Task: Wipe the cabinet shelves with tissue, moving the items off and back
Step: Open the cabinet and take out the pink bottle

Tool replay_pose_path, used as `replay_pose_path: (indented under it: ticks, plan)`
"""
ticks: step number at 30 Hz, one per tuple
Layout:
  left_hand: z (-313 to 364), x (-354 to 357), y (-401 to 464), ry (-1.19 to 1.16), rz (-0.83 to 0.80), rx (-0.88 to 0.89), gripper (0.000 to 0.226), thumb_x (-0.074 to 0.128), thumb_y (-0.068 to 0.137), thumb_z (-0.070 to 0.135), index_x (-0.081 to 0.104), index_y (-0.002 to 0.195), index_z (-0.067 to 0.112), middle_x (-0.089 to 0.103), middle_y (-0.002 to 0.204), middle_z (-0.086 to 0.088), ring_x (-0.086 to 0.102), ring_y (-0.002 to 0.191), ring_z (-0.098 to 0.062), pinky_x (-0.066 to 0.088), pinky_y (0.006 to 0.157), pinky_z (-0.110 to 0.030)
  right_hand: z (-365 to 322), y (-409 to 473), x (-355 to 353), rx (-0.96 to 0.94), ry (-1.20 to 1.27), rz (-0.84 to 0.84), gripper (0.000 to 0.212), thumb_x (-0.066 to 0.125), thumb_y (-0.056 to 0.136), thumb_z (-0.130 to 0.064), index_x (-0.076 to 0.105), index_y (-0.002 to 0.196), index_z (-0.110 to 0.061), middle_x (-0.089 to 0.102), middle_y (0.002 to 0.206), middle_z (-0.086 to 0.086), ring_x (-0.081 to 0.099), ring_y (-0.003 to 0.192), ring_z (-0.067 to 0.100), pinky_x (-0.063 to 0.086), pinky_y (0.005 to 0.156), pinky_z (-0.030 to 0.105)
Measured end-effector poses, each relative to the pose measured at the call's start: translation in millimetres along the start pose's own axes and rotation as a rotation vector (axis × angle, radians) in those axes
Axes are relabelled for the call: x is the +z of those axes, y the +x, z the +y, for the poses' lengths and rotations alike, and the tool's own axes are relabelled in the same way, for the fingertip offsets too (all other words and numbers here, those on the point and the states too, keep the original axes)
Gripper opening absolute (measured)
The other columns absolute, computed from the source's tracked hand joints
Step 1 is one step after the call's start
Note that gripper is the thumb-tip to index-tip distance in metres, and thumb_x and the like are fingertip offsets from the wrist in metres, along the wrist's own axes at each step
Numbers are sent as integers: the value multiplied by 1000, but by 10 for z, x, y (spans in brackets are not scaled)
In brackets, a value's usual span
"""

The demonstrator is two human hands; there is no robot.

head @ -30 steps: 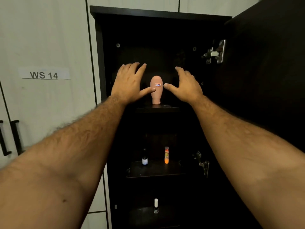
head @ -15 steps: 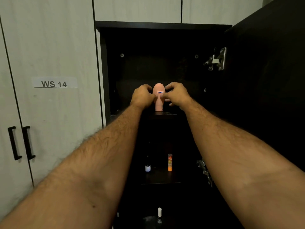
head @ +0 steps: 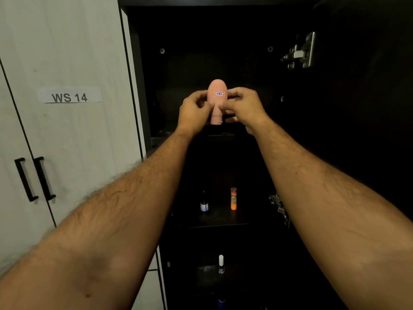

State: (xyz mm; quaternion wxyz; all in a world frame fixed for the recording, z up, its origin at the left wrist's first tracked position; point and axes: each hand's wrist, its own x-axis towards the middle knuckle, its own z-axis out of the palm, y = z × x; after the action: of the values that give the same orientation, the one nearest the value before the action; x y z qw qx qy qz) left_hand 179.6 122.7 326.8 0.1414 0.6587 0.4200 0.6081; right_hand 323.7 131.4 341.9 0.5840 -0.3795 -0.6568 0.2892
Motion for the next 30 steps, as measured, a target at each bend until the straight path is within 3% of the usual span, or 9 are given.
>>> replay_pose_path:
  ticks: [5,9,15,18,25,30]
  plan:
    - [23,-213,-261,-57,-5,15,35,58,96,15,55,130,16,58,101,17,65,98,-10,60,71,-28,-79,-301,149,5,64,16,25,72,84,-9,64,101,-25,68,102,-3,69,91,14,61,70,34]
    - [-19,-565,-483,-96,-40,-28,36,58,96,17,53,132,18,59,115,8,65,104,-15,59,82,-35,-194,-579,418,41,98,-5,25,70,85,-8,65,102,-26,68,103,-3,68,94,14,61,74,36]
    - [-278,-1296,-983,-87,-23,-101,35,55,96,17,55,131,16,66,114,-2,69,94,-16,60,66,-27,-215,-1088,1187,71,136,-46,27,69,86,-9,67,110,-18,71,102,2,70,88,17,56,60,28]
    - [-464,-1698,-1270,-37,-26,-172,34,56,97,19,54,131,16,67,108,-5,69,89,-15,57,60,-22,-154,-1348,1626,117,119,-85,30,68,87,-12,64,117,-16,69,106,1,69,92,17,57,63,28]
    - [-1129,-2546,-2012,-19,0,-374,31,57,94,14,59,125,16,69,99,-14,72,85,-20,56,57,-26,271,-1898,2692,261,108,-213,35,71,86,-16,62,120,-13,69,103,5,72,84,16,59,64,31]
    - [-1762,-2936,-2515,38,4,-560,33,58,93,14,59,126,16,71,95,-11,72,79,-16,54,55,-24,770,-2248,3346,411,128,-337,30,70,86,-12,64,115,-11,71,101,10,73,83,20,59,65,35]
